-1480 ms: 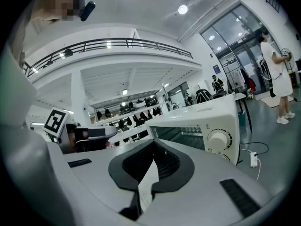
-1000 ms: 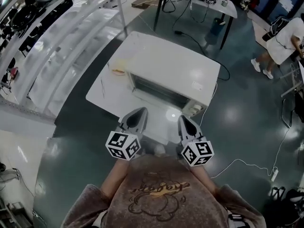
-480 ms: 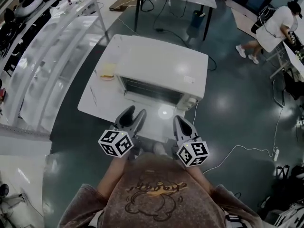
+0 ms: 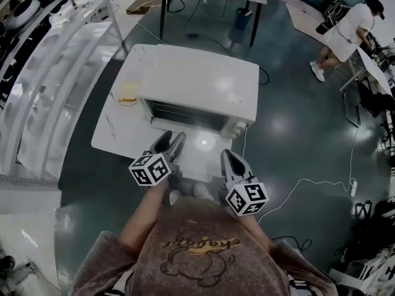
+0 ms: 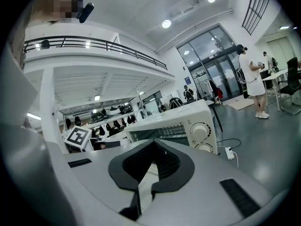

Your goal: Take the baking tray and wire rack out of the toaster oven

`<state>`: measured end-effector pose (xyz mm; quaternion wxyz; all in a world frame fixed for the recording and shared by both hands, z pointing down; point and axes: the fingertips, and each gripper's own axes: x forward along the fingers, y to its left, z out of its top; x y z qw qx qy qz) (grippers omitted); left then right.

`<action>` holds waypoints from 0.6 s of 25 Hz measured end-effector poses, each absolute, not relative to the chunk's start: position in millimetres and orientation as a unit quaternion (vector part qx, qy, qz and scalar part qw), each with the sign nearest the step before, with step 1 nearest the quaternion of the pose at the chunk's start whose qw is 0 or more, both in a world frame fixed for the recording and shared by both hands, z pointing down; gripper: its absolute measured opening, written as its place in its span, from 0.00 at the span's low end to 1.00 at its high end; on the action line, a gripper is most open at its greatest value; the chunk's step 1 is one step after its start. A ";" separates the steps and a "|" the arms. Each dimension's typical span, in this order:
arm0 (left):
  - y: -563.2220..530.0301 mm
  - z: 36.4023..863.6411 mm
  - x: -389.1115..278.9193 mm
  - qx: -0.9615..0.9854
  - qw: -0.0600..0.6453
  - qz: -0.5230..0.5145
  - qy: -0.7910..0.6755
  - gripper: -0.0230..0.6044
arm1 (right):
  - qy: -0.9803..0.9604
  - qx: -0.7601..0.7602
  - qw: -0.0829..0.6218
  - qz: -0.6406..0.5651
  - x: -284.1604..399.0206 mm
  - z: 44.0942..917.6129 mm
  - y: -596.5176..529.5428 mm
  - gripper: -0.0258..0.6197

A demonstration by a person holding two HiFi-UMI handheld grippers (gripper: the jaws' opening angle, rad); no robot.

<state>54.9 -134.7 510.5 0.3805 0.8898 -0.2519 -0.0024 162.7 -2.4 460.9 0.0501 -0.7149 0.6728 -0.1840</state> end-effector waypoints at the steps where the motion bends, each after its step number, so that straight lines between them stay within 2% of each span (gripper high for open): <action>1: -139.0 517.9 57.6 0.886 0.388 0.000 -0.255 0.41 | 0.672 -0.716 0.050 -0.185 162.8 461.3 -1.2 0.04; 5: -158.2 549.3 73.3 0.857 0.439 0.000 -0.269 0.41 | 0.664 -0.722 0.048 -0.187 168.4 464.0 4.1 0.04; 15: -193.4 611.2 111.5 0.807 0.510 0.007 -0.299 0.40 | 0.644 -0.738 0.045 -0.196 189.7 468.6 14.2 0.04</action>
